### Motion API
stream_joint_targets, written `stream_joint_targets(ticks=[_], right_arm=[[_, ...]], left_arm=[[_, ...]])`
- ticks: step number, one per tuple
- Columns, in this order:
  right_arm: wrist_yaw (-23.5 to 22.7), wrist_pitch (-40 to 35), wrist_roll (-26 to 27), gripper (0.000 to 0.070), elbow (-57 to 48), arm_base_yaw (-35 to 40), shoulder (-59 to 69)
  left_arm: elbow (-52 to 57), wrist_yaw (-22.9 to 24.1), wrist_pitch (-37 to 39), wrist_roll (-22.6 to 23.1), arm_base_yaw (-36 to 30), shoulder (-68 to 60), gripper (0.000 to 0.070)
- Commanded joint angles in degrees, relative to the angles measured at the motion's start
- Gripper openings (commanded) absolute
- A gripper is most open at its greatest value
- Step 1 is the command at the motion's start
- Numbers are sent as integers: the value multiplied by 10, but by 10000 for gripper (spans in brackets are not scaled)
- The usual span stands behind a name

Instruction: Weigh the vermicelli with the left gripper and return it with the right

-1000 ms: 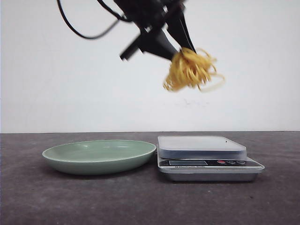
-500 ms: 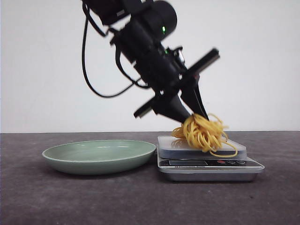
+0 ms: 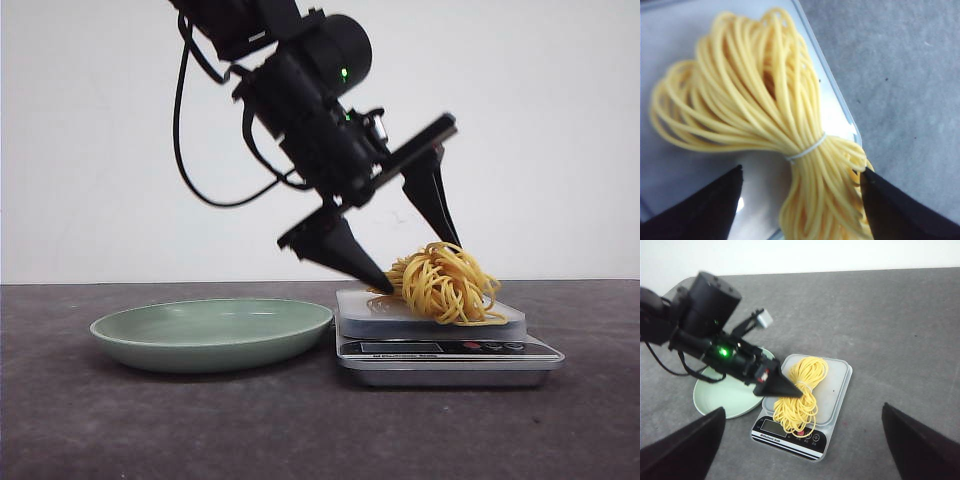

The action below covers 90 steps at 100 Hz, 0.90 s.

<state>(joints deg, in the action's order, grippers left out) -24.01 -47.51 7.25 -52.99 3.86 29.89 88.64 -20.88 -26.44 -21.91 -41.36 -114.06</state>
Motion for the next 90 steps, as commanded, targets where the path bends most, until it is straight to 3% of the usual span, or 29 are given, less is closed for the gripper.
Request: stream_joint_targets(ticks=[1,45,62,81,90], right_arm=[[0,0,-9,634,-11,2,3],[0,-6,-16,633,-11,2,3],[0,-6,-20,633,-11,2,3],[0,-6,-30,633,-11,2,3],[-1,-7,-30,633,-11,2,3]], left_arm=[[27,3,-11,27,-1,17,468],[56,96,-150,91,17,295,468],[56,111,-184,92,17,434,468],[56,192,-237,88,17,576,415],[56,200,-289,87,17,631,415]])
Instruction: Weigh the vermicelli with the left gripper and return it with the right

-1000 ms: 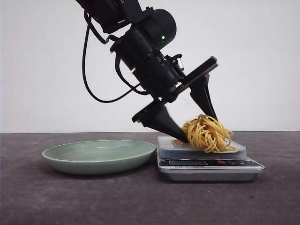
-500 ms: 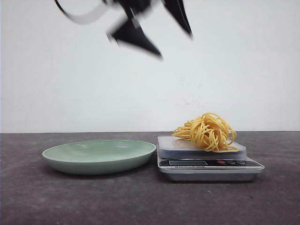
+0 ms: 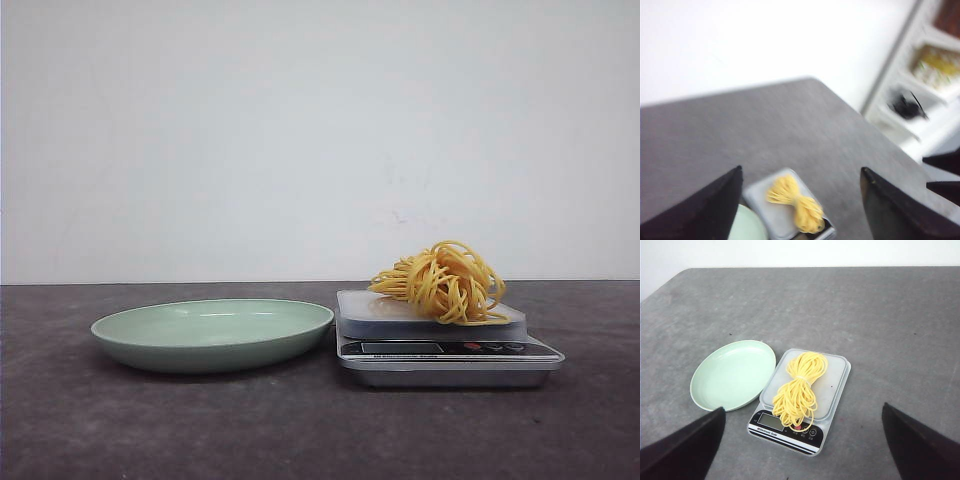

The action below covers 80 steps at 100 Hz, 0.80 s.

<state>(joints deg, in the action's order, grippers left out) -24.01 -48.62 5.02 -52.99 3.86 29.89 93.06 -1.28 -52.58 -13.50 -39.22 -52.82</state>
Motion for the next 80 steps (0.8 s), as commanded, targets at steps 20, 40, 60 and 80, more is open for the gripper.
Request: stream_joint_targets(ticks=[20,40,60,80], right_arm=[[-2,-4,-7,633,-11,2,3],[-5,-11,1,633,-11,2,3],[-15,-19,3,633,-11,2,3],[-15,-20,3,633,-11,2,3]], left_arm=[[12,45,-144,-28,-4,130,416],[11,102,-232,-69,-4,225,416],[9,175,-297,-93,-2,287,416],[4,182,-301,-95,0,312,415]])
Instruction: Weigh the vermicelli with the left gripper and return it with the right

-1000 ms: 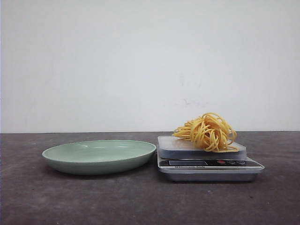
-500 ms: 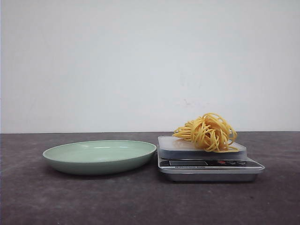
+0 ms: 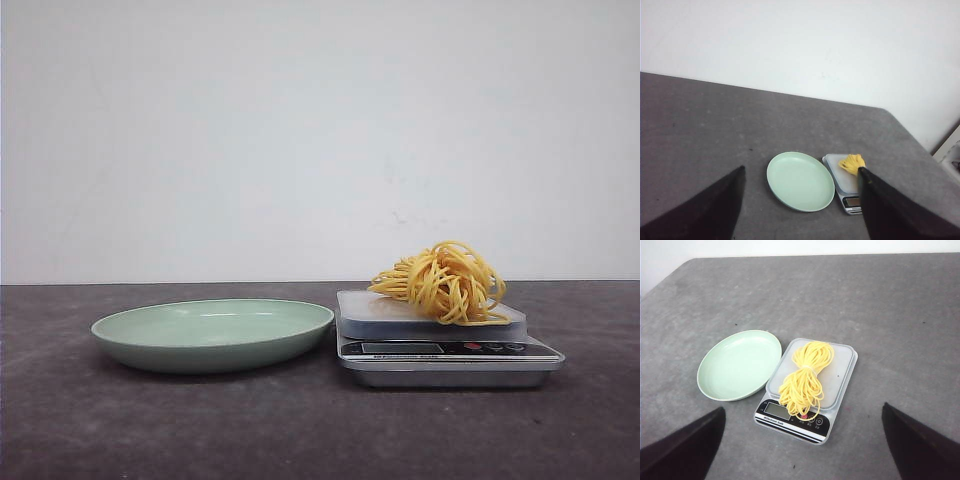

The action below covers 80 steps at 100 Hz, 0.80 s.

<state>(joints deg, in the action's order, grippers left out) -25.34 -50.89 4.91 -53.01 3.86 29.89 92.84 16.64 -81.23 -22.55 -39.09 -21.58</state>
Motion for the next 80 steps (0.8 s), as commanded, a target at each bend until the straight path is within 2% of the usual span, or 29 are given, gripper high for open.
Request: stream_joint_targets(ticks=[1,15,30,57,67,80], right_arm=[[-2,2,4,633,-11,2,3],[-2,3,4,633,-11,2,3],[-2,8,3,633,-11,6,11],[-1,38,2,634,-11,30,59],[3,58,2,634,-11,42,84],[25,85,2,634,-11,59,117]], left_arm=[[6,2,-15,-4,-2,0,415],[0,-2,-14,3,7,0,415],[-21,-4,1,8,49,4,415],[-123,-111,63,61,147,54,386],[-181,-129,74,84,177,83,386],[-257,-144,94,89,193,122,387]])
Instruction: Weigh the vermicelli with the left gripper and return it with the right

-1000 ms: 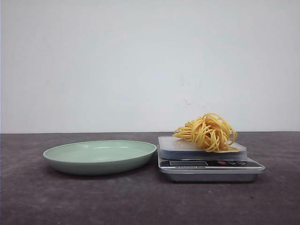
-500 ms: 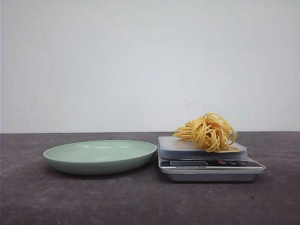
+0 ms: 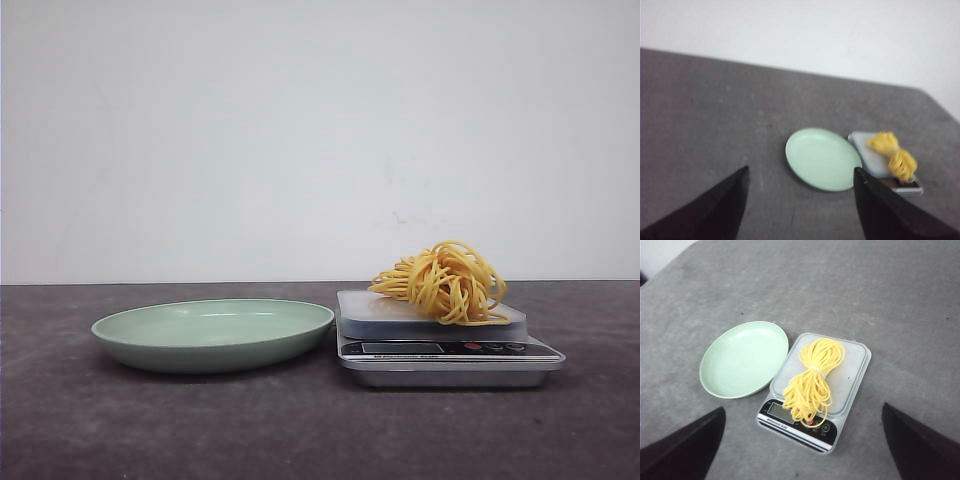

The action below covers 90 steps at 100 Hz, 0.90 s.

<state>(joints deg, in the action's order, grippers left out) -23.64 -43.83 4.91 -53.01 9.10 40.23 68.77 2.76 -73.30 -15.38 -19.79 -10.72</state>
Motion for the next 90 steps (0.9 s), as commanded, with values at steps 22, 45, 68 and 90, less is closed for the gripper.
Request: stream_joint_targets(ticks=[22,45,68,90], right_arm=[[37,62,10,634,-15,52,114],[92,65,11,634,-79,105,265],[96,48,37,634,-171,130,396],[104,2,38,633,-237,143,487]], left_arm=[[-93,-19,21,17,1,35,387],[-100,-17,26,16,1,35,387],[-100,-17,15,11,1,35,387],[-100,-17,9,10,1,35,387]])
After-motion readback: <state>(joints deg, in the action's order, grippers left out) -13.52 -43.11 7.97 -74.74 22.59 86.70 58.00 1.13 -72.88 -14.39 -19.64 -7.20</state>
